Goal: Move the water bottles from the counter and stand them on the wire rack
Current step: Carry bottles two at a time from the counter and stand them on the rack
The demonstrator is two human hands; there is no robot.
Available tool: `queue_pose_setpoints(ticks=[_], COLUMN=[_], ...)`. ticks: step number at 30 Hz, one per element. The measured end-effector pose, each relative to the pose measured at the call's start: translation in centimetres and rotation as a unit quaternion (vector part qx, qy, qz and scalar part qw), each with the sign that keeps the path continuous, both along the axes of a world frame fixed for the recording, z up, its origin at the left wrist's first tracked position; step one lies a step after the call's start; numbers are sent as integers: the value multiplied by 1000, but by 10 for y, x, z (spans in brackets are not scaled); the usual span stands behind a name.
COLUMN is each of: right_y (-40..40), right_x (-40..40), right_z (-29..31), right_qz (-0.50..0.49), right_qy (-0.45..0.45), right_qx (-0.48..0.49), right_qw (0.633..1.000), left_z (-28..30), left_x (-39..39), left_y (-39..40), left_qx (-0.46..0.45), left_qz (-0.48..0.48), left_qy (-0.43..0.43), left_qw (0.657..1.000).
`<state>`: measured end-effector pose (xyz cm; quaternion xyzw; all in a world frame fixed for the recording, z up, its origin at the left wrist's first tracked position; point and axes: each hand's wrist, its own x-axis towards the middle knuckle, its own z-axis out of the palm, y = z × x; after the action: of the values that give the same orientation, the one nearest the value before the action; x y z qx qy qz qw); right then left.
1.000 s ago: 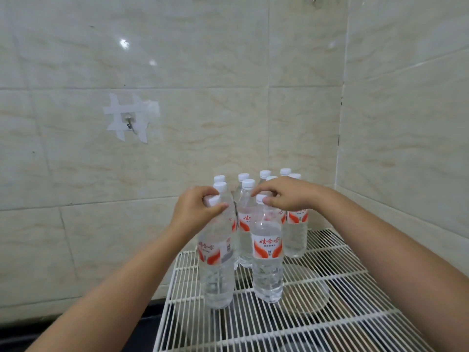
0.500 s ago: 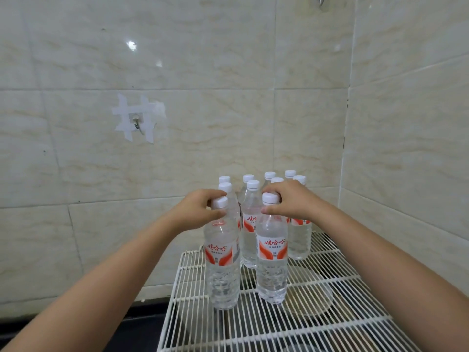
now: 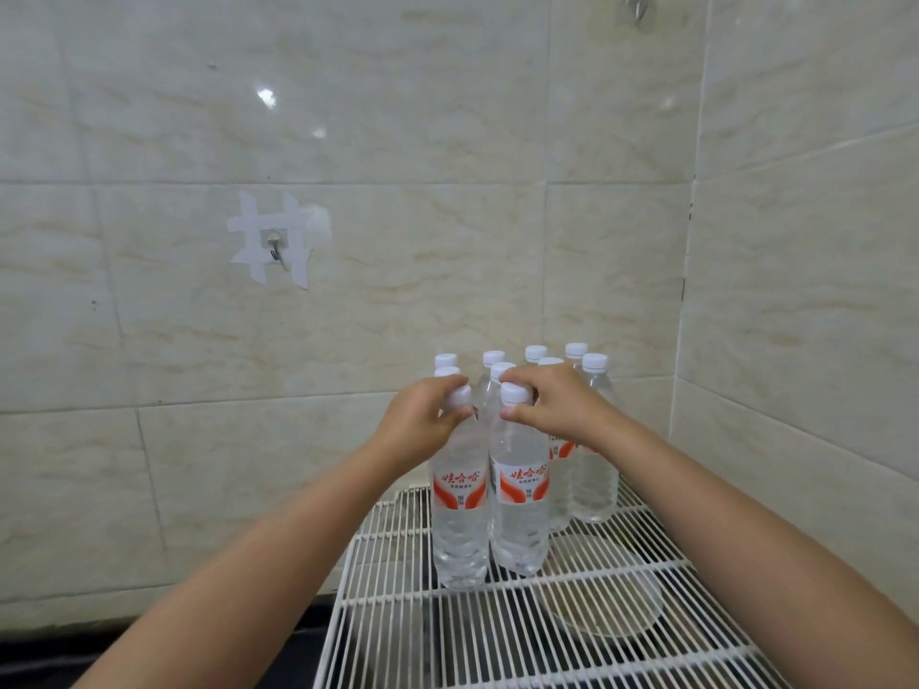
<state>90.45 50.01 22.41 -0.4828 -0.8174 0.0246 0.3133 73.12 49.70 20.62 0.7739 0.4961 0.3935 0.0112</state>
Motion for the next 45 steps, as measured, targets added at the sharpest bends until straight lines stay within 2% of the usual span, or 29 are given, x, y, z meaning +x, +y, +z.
queue_pose_setpoints(ticks=[3,8,17,24,30,32,36,40,45], right_y=[7,18,28,29,21,17,8,-2,-27], right_x=[0,1,0,-2,1,2,-8,-41,-121], right_z=[-3,-9,-13,-26,-34,-33,-31,-27,-30], right_qz=[13,7,28,26,-12,-44,-57,-6,90], right_qy=[24,43,69,104,64,21,-46,-50,-58], right_qx=[-1,3,-16,-11,-19,25,112,169,174], right_qw=[1000,999,997,994,998,999,991,984,979], left_z=[-3,-13,-18,-23,-30,-29,-23,-21,-35], left_x=[-2,-4,-1,-4,-11,-13,-18,-40,-97], left_y=[5,12,21,17,3,-4,-18,-36,-90], left_qx=[10,60,60,59,37,34,45,29,-56], left_qz=[1,21,25,-8,-13,12,122,221,351], left_qy=[-17,6,-13,-75,-51,-30,56,152,195], left_qw=[1000,998,998,995,998,999,990,963,914])
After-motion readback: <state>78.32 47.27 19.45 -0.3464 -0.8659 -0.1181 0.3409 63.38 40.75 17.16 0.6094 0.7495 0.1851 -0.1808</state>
